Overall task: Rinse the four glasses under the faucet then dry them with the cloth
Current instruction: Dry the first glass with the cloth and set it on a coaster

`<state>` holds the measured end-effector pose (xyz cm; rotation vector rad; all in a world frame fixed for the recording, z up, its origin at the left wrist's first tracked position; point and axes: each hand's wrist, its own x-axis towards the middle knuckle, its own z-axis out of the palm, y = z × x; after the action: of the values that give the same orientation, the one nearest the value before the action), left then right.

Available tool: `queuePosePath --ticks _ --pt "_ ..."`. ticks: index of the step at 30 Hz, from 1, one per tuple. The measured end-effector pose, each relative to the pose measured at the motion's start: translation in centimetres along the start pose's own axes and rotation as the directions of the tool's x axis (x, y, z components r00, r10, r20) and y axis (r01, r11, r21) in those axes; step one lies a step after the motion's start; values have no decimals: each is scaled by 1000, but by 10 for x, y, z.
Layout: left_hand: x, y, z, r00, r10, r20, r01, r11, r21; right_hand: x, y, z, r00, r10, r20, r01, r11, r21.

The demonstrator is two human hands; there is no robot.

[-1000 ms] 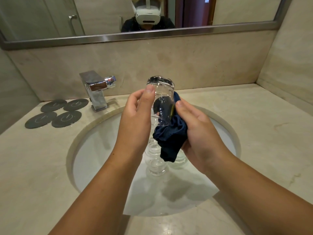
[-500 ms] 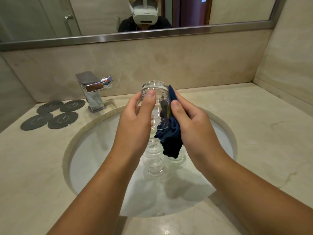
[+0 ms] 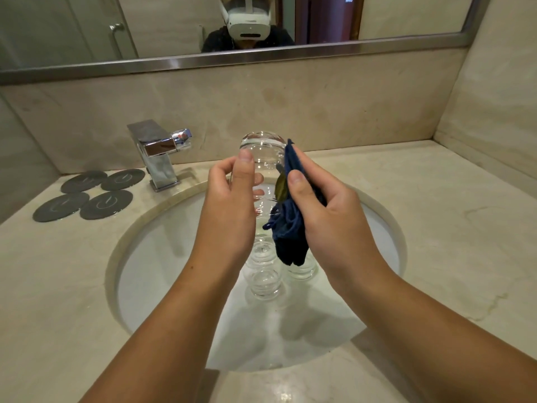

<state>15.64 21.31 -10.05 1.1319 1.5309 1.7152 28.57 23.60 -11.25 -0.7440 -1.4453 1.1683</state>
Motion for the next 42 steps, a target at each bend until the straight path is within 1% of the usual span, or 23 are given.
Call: queuePosePath --ticks 3,5,6,8,11,14,17,19,23,28,30,32,35,37,40,42 --pt "-3 2 5 1000 -3 29 5 999 -41 0 -1 -2 999 -39 -34 39 999 -14" --pt "-6 4 7 999 30 31 -28 998 -54 3 -1 -3 998 -48 -42 48 999 8" --pt "-8 5 7 998 64 26 -63 997 -49 4 1 -3 999 -30 -34 31 999 33" --pt "-11 8 7 990 138 16 -138 990 -32 4 3 0 999 52 7 -53 992 118" --pt "-13 10 6 982 190 -7 -190 982 -16 3 4 4 982 180 60 -189 957 222" --pt "-7 8 3 984 169 -50 -172 984 -53 0 6 6 963 245 114 -264 942 207" --pt "-4 6 1 983 166 -71 -169 985 -35 -3 7 8 951 273 148 -295 941 162" --pt "-2 5 1 989 140 -54 -142 989 -51 -3 7 8 956 261 131 -280 947 156" --pt "-1 5 4 999 52 14 -50 993 -109 1 2 2 978 203 44 -208 961 185" --pt "-5 9 4 997 76 4 -76 996 40 4 2 -1 989 150 7 -149 969 195" --pt "-4 8 1 995 96 -25 -94 994 54 4 1 -1 994 109 -4 -107 982 157" --pt "-2 7 -1 992 114 -50 -112 993 31 3 0 -1 998 53 -15 -52 995 88" --pt "-5 6 1 995 98 -5 -98 995 20 1 -1 -1 999 -43 -1 43 999 -25" --pt "-9 7 4 997 78 20 -78 997 21 1 -1 -2 997 -79 11 79 995 -63" --pt "-11 9 5 996 73 50 -72 997 -21 5 0 -4 999 -50 6 51 999 -16" --pt "-12 11 7 994 80 73 -73 993 -88 8 -1 -5 999 33 -5 -32 994 102"
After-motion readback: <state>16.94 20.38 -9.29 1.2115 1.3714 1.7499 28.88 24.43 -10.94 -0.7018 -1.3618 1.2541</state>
